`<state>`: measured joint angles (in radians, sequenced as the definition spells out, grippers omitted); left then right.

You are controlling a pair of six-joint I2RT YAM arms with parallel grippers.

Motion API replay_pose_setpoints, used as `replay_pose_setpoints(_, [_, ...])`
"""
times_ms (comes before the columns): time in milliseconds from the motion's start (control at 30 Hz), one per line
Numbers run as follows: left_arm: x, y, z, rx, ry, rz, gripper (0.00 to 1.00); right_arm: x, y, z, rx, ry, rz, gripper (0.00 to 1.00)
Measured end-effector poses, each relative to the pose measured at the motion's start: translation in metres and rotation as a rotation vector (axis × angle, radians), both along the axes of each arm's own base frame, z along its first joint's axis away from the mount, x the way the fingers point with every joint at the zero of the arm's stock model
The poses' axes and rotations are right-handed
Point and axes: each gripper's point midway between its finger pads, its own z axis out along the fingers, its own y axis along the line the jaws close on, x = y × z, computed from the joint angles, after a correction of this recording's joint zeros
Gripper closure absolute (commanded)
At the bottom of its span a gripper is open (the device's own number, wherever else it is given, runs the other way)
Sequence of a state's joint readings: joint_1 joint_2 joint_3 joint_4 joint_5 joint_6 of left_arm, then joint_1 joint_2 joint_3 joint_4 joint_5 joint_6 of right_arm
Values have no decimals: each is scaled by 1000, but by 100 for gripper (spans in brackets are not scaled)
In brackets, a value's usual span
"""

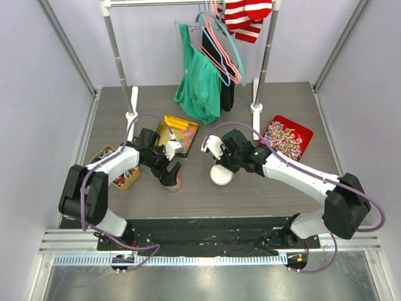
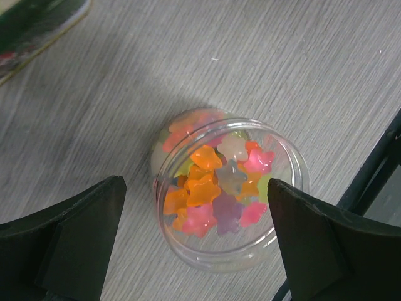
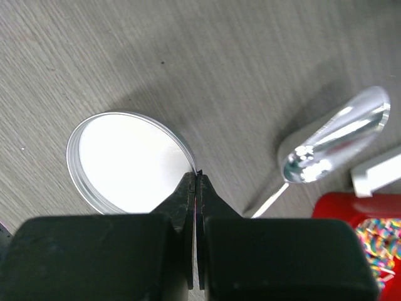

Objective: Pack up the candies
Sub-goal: Pick up the bottle lid at the center of the board, then move the packing bottle to the center of the board.

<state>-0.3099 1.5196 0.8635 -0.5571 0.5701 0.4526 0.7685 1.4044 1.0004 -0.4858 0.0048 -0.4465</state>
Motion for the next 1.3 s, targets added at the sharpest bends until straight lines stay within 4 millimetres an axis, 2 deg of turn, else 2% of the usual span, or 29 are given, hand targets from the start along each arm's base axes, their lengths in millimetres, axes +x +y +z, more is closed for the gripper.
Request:
replay_pose_setpoints(200, [-7, -14, 0, -4, 6, -53, 0, 0, -7, 35, 48, -82, -4, 99])
replay_pose_setpoints(333, [-11, -38, 15, -27, -15, -133, 0, 3, -6, 51, 65, -111, -2, 99])
replay_pose_setpoints(467, [-7, -72, 38, -73, -38, -221, 0, 6, -9, 54, 61, -112, -10, 99])
replay_pose_setpoints(533, [-8, -84, 39, -81, -30, -253, 0, 6, -14, 54, 55, -106, -18, 99])
replay_pose_setpoints(600, [-11, -94, 31, -75, 0, -281, 0, 6, -21, 56, 52, -107, -29, 99])
replay_pose_setpoints(700, [-14, -98, 18, -54, 50, -291, 0, 5, -28, 68, 77, -123, -32, 99])
replay_pose_setpoints(767, [-13, -95, 18, -53, 54, -282, 0, 2, -32, 76, 97, -137, -31, 99])
replay_pose_setpoints(867, [-1, -88, 40, -78, -11, -243, 0, -4, -33, 85, 123, -144, -16, 99])
replay_pose_setpoints(1033, [18, -68, 108, -117, -242, -177, 0, -11, -30, 85, 140, -124, 12, 99])
replay_pose_setpoints(1100, [18, -59, 126, -107, -326, -165, 0, -13, -29, 83, 143, -113, 21, 99])
replay_pose_setpoints(1167, [13, -46, 128, -70, -383, -166, 0, -15, -28, 83, 146, -105, 28, 99])
replay_pose_setpoints(1200, [9, -37, 122, -35, -396, -166, 0, -15, -28, 83, 148, -104, 30, 99])
replay_pose_setpoints(1300, [-10, -7, 84, 96, -370, -182, 0, -16, -27, 83, 152, -101, 35, 99])
